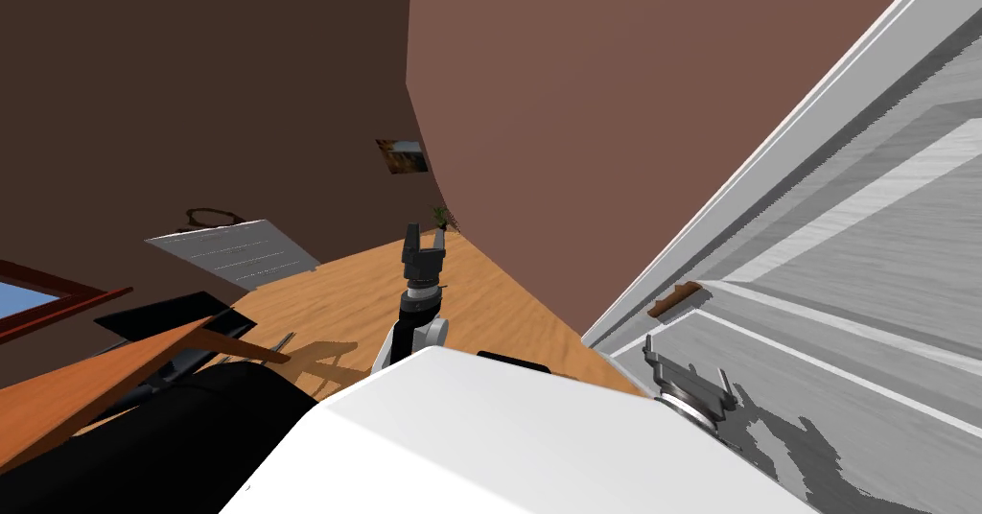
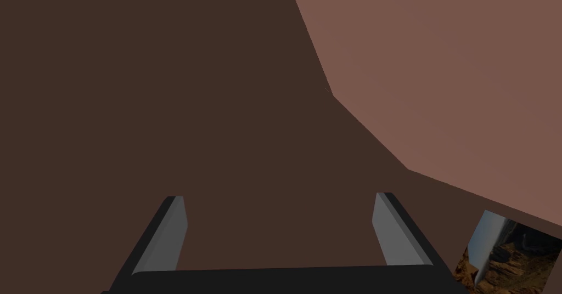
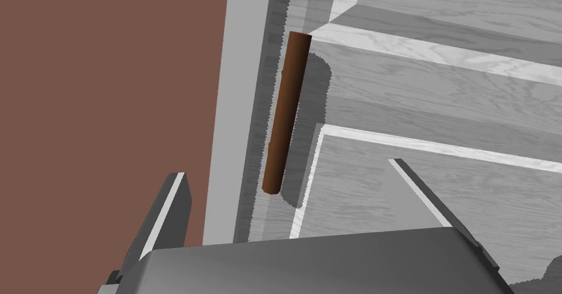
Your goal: Pull the door open
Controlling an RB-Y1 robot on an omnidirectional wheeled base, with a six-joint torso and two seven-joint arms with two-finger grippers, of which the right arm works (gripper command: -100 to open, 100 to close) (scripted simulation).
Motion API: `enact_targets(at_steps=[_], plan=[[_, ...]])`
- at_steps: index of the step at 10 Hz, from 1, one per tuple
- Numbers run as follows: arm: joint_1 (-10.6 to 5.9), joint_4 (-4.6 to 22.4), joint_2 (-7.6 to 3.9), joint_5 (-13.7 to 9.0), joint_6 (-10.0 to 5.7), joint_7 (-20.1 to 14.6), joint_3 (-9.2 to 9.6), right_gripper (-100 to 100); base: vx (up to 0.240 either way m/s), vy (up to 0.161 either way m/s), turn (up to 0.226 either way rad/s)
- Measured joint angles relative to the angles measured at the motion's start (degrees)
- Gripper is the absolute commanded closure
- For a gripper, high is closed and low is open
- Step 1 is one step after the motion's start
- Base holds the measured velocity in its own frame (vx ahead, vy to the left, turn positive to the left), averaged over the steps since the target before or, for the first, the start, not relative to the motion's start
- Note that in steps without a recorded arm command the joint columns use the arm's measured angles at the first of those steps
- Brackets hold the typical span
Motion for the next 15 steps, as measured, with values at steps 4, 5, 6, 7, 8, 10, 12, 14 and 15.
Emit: enact_targets(at_steps=[4,5,6,7,8,10,12,14,15], plan=[[0.01,4.1,-0.68,-3.22,-1.73,-3.6,0.01,-100,0.058,-0.044,0.09],[0.0,4.77,-0.75,-3.8,-2.05,-4.22,-0.01,-100,0.043,-0.035,0.137],[-0.31,5.88,-1.1,-4.66,-2.22,-4.99,-0.16,-100,0.051,-0.042,0.11],[-0.48,6.9,-1.2,-5.46,-2.52,-5.75,-0.2,-100,0.071,-0.056,0.1],[-0.11,7.33,-1.2,-6.26,-2.83,-6.41,-0.19,-100,0.075,-0.061,0.123],[-0.11,9.21,-1.82,-7.89,-3.42,-8.23,-0.34,-100,0.053,-0.062,0.087],[-0.25,10.5,-2.05,-8.87,-3.81,-9.28,-0.38,-100,0.038,-0.041,0.056],[-0.58,12.92,-2.2,-10.31,-4.86,-10.96,-0.29,-100,0.062,-0.057,0.139],[-0.74,14.18,-2.56,-11.17,-5.27,-12.01,-0.35,-100,0.077,-0.066,0.119]])
